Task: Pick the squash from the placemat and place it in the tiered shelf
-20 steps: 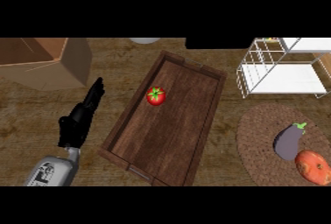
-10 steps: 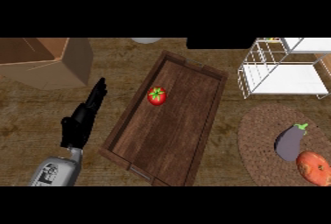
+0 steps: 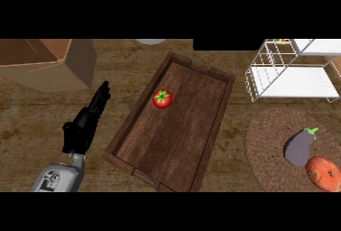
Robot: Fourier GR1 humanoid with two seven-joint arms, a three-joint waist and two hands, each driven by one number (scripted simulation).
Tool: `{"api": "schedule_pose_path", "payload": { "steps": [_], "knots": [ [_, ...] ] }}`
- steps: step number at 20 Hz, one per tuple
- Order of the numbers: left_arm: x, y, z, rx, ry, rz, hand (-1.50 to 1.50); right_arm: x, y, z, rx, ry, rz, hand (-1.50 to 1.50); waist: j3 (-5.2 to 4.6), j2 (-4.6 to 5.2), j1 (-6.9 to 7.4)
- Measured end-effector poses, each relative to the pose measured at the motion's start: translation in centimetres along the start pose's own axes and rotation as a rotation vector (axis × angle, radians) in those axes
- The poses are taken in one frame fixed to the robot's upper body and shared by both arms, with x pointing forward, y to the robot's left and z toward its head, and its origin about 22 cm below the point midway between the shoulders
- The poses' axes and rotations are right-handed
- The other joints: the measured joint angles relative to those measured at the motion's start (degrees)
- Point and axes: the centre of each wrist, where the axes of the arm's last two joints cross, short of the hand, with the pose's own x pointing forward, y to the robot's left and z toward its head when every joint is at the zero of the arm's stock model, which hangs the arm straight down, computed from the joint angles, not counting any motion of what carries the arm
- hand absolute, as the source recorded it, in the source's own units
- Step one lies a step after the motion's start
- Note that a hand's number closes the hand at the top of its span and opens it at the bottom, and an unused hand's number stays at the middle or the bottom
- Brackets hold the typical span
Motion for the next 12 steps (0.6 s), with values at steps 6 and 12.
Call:
{"api": "schedule_pose_path", "payload": {
  "steps": [6,12],
  "knots": [
    [0.1,0.1,-0.4,0.001,0.002,-0.003,0.00,-0.4,0.9,-0.5,0.009,0.028,0.025,-1.50,0.02,0.03,0.03],
    [0.3,0.1,-0.2,0.002,0.000,-0.007,0.00,-1.0,2.2,-1.2,0.013,0.046,0.050,-1.50,0.01,0.03,0.10]
  ]
}}
